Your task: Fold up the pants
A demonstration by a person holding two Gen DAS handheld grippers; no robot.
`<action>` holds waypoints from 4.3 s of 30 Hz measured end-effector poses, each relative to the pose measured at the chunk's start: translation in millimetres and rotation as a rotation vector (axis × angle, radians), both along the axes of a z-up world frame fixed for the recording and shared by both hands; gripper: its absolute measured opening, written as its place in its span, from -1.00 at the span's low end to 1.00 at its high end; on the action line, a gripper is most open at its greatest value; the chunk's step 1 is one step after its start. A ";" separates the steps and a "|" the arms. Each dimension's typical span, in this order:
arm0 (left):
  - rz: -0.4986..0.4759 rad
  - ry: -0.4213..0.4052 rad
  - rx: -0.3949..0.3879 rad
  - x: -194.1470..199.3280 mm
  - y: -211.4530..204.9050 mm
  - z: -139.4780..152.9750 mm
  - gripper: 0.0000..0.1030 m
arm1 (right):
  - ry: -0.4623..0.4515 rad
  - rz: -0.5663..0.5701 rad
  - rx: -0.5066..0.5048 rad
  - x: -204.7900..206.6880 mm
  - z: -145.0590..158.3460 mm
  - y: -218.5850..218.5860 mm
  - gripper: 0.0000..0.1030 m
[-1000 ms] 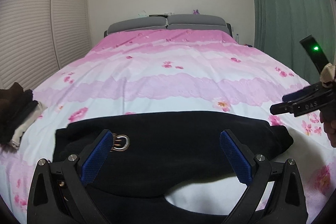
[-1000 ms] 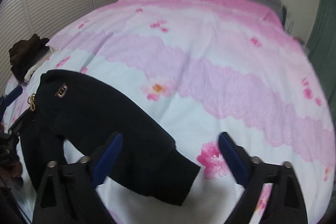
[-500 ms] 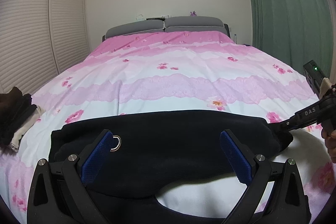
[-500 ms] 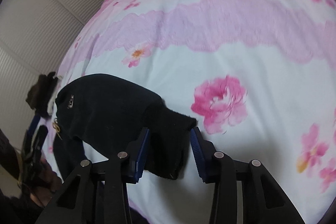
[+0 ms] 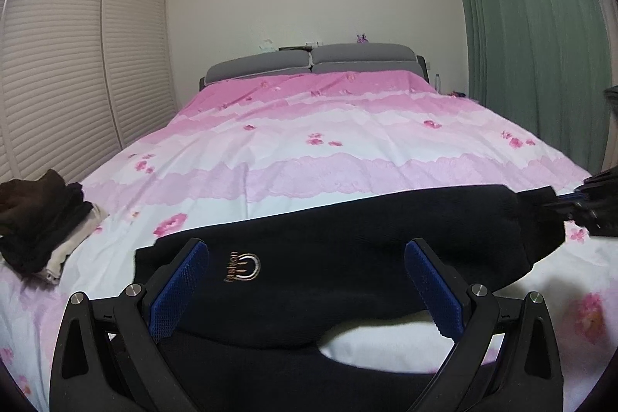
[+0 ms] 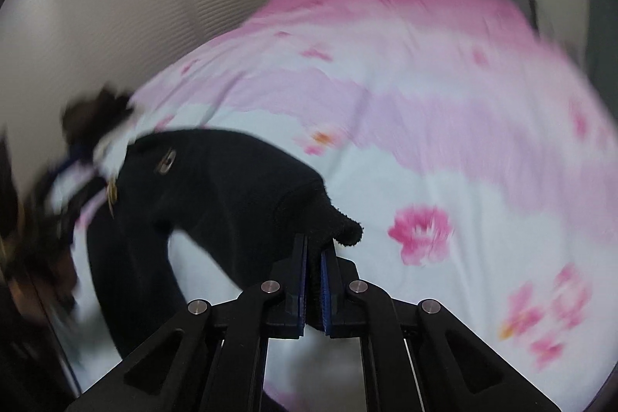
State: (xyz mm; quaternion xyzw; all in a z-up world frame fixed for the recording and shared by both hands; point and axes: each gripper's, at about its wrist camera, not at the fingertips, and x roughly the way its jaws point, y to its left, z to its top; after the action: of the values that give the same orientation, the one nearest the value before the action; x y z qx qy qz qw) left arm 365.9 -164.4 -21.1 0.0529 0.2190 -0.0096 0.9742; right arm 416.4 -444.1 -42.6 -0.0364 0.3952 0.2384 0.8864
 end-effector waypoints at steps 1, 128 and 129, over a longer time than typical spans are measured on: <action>0.001 -0.006 -0.001 -5.5 2.6 2.4 1.00 | -0.068 0.046 -0.072 -17.7 10.3 14.4 -0.87; -0.036 -0.009 -0.039 -144.5 88.2 -33.8 1.00 | 0.187 -0.605 0.408 -169.2 -103.0 25.5 -0.26; -0.035 -0.008 -0.037 -143.9 88.2 -33.8 1.00 | 0.207 -0.609 0.407 -164.6 -108.7 26.8 -0.33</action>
State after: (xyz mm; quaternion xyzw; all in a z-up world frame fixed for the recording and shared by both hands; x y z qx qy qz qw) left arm 222.0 -76.2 -54.9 0.0386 0.2138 -0.0304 0.9756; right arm 251.9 -417.4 -151.4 0.2836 0.4200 0.0403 0.8611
